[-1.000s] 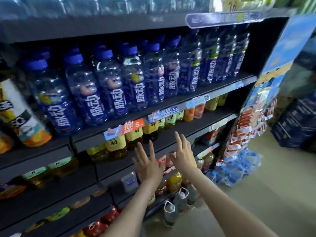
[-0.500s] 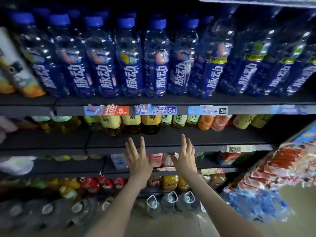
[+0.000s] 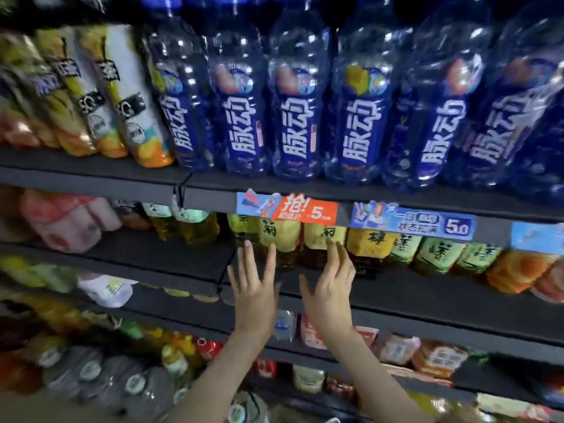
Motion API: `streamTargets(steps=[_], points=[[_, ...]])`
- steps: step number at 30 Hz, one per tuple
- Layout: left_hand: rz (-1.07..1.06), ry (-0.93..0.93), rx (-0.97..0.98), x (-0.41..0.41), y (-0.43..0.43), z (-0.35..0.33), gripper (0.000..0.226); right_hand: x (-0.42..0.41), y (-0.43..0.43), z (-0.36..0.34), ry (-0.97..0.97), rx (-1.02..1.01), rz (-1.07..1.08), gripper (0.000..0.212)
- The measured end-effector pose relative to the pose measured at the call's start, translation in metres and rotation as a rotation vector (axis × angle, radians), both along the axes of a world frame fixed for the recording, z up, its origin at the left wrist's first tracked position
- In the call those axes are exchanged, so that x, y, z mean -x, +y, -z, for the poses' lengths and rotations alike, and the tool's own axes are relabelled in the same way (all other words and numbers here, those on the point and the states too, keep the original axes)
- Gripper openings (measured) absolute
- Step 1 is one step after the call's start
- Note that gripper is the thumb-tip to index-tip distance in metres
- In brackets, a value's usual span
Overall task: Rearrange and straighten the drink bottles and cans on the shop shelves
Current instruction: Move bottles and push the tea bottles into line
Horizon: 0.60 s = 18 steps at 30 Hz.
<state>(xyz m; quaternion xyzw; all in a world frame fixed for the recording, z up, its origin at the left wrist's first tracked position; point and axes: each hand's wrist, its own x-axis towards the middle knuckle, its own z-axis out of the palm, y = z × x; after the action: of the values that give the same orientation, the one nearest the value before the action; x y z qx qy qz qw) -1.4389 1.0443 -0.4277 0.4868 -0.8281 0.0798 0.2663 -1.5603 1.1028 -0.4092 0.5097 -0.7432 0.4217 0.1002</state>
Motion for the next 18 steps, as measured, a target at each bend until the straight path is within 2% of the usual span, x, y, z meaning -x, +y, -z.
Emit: streamTargets(steps=[4,9,14,18], points=[[0.079,0.025,0.181,0.007,-0.044,0.014,0.126,0.003,-0.020,0.020,0.080,0.064,0.127,0.100],[0.206,0.067,0.293,0.013,-0.075,0.025,0.133,0.022,-0.034,0.034,0.240,0.065,0.215,0.107],[0.316,0.071,0.334,0.013,-0.080,0.028,0.128,0.024,-0.043,0.049,0.361,-0.002,0.233,0.115],[0.428,0.137,0.257,0.016,-0.081,0.030,0.117,0.019,-0.054,0.054,0.368,0.078,0.289,0.114]])
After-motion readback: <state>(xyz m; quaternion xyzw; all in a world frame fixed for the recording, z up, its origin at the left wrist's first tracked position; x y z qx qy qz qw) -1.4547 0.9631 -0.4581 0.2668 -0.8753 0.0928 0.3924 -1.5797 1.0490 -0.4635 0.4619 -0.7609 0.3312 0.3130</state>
